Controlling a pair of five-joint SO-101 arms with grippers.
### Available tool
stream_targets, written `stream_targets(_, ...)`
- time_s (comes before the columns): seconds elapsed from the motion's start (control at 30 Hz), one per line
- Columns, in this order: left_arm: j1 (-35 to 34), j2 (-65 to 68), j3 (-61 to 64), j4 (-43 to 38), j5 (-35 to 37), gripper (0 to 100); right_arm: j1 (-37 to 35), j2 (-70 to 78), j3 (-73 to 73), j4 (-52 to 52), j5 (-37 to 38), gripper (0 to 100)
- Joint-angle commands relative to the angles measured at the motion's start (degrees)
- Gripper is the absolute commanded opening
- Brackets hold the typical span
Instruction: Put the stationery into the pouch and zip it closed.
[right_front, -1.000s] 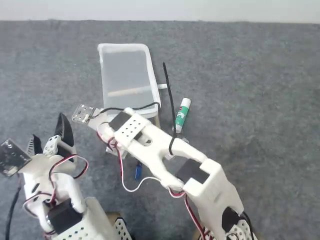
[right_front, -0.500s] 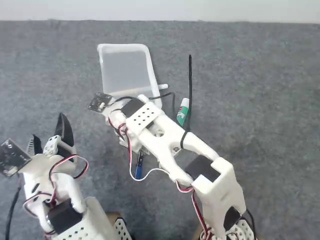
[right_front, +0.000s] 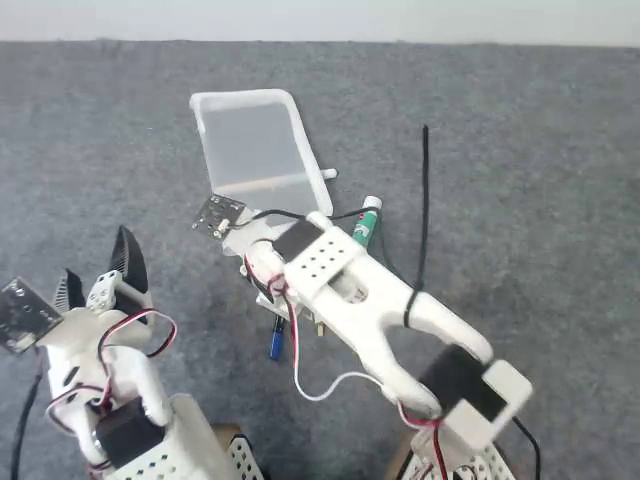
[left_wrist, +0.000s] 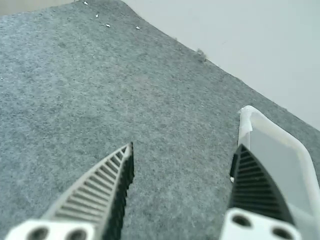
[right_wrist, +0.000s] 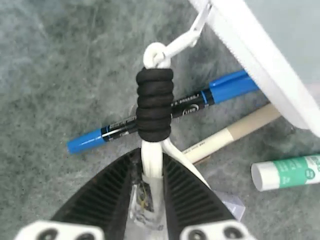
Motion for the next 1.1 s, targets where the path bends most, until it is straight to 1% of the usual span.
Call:
stream_targets(0.0, -0.44, -1.05, -0.57, -1.23, 0.62, 30, 2.77, -5.67, 0.09, -0.84, 0.79, 0.6)
stream_targets(0.13, -0.44, -1.05, -0.48, -1.23, 0.62, 30, 4.44, -5.93, 0.18, -0.31, 3.96, 0.6)
stream_targets(0.33, -0.44, -1.05, -0.48, -1.23, 0.62, 30, 4.44, -6.20, 0.09, 0.48, 4.22, 1.3)
stream_targets(0.4, -0.44, -1.05, -0.48, -1.23, 0.62, 30, 4.44, -6.20, 0.09, 0.48, 4.04, 5.7)
stream_targets(0.5, -0.44, -1.05, -0.48, -1.32, 0.62, 30, 3.91, -5.85, 0.26, 0.57, 3.87, 15.2)
stream_targets(0.53, -0.44, -1.05, -0.48, -1.32, 0.62, 30, 3.38, -5.85, 0.26, 0.57, 3.78, 16.5)
stream_targets(0.7, -0.35, -1.05, -0.48, -1.32, 0.62, 30, 1.27, -5.76, 0.26, -0.04, 0.18, 16.6)
stream_targets(0.77, -0.35, -1.05, -0.48, -1.32, 0.62, 30, 1.10, -5.67, 0.62, -1.71, 0.00, 16.6)
stream_targets(0.93, -0.26, -1.05, -0.48, -1.41, 0.62, 30, 1.10, -5.76, 5.80, -11.21, -1.41, 16.6)
stream_targets(1.07, -0.26, -1.05, -0.48, -1.41, 0.62, 30, 0.22, -5.67, 7.12, -14.29, -1.67, 16.6)
